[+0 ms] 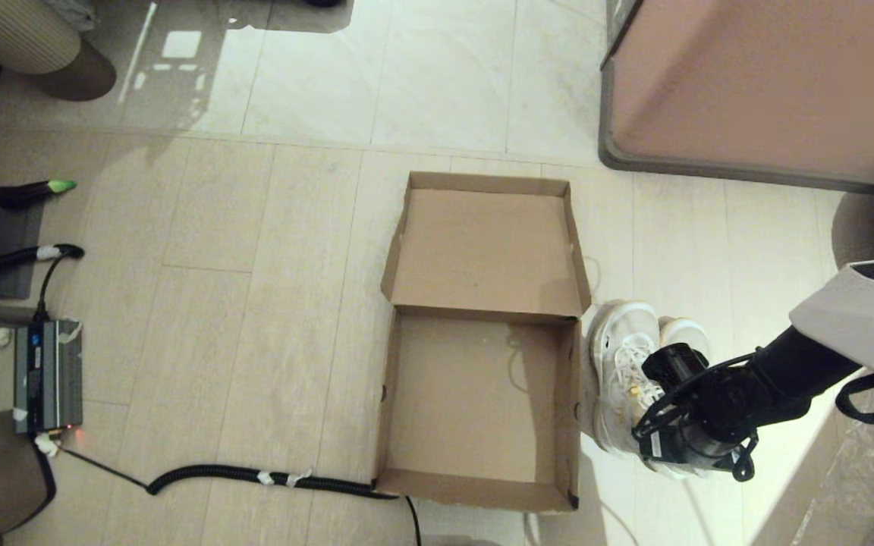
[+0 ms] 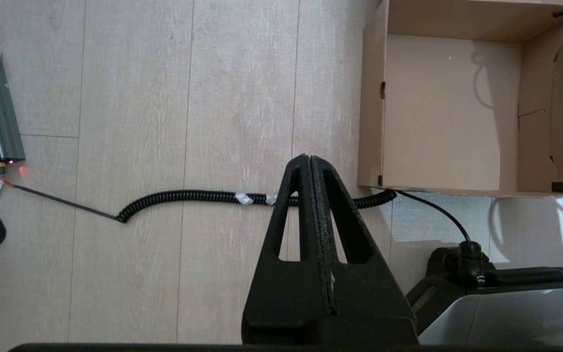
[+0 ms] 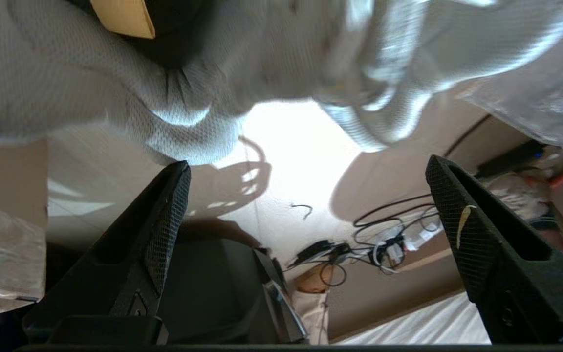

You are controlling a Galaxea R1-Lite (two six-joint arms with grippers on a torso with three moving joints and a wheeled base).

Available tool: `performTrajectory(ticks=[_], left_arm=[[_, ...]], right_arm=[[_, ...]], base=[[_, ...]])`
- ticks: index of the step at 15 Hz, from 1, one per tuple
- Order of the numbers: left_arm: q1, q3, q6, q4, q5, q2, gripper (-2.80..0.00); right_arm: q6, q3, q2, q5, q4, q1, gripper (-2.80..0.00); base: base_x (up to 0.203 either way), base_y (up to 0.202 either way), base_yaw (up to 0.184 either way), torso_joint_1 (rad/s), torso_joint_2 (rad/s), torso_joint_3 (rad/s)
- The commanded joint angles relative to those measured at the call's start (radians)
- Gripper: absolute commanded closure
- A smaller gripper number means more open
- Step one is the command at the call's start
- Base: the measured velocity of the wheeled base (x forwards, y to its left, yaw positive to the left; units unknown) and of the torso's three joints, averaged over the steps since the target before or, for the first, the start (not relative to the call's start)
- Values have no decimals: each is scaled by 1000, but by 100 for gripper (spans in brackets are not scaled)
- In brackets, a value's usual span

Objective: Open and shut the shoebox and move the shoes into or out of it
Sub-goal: Put the shoes into the shoe box

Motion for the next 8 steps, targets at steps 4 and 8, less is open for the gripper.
performTrajectory(ticks=[4, 8], left_arm=[[0, 0, 0, 0, 0, 1, 0], [0, 0, 0, 0, 1, 0, 0]], right_arm=[[1, 14, 137, 51, -224, -10, -280], [12, -39, 151, 50, -234, -19, -280]], base=[[0, 0, 0, 0, 0, 0], [0, 0, 0, 0, 0, 0]])
